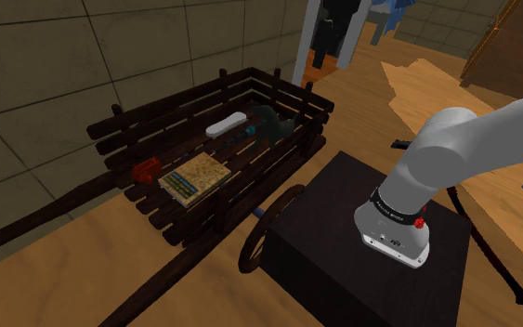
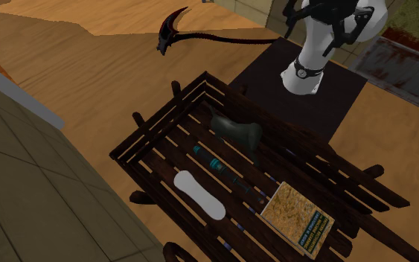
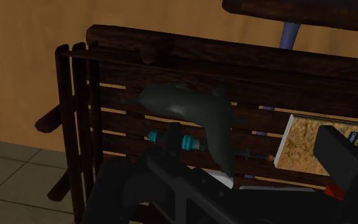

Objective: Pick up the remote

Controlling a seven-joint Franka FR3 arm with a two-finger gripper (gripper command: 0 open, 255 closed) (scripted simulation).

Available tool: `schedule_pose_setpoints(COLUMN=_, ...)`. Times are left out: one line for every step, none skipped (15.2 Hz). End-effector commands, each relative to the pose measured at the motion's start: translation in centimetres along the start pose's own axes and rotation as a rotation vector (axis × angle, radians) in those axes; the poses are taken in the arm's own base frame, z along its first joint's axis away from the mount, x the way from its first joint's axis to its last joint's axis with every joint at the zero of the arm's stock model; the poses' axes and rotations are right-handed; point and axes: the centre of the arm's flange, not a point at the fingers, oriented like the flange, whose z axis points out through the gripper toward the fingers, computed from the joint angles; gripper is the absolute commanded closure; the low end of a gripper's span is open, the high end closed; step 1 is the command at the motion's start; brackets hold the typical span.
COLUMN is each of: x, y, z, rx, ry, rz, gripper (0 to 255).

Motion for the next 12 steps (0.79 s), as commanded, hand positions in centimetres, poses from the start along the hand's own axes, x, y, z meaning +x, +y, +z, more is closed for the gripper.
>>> schedule_pose_setpoints(x=0.0, y=0.0, z=0.0, rx=0.000, ry=0.000, rz=0.000, gripper=0)
schedule_pose_setpoints(x=0.7, y=0.8, z=0.9, rx=0.002, ry=0.000, rz=-0.035, gripper=0)
schedule_pose_setpoints(x=1.3, y=1.5, z=1.8, rx=0.004, ry=0.000, rz=-0.069, gripper=0)
schedule_pose_setpoints(x=2.1, y=2.2, z=2.7, rx=0.006, ry=0.000, rz=-0.104, gripper=0)
schedule_pose_setpoints(x=2.8, y=2.9, z=3.5, rx=0.009, ry=0.000, rz=-0.139, gripper=0)
schedule_pose_setpoints(x=3.6, y=3.5, z=4.4, rx=0.011, ry=-0.001, rz=-0.173, gripper=0)
schedule_pose_setpoints(x=4.3, y=4.2, z=5.3, rx=0.013, ry=-0.001, rz=-0.208, gripper=0)
schedule_pose_setpoints(x=5.1, y=4.8, z=6.2, rx=0.015, ry=-0.001, rz=-0.243, gripper=0)
schedule_pose_setpoints(x=6.0, y=5.3, z=7.1, rx=0.017, ry=-0.001, rz=-0.277, gripper=0)
schedule_pose_setpoints(x=6.8, y=5.9, z=8.0, rx=0.019, ry=-0.001, rz=-0.312, gripper=0)
schedule_pose_setpoints(x=7.7, y=6.4, z=8.9, rx=0.021, ry=-0.001, rz=-0.346, gripper=0)
schedule_pose_setpoints(x=8.5, y=6.8, z=9.8, rx=0.024, ry=-0.001, rz=-0.381, gripper=0)
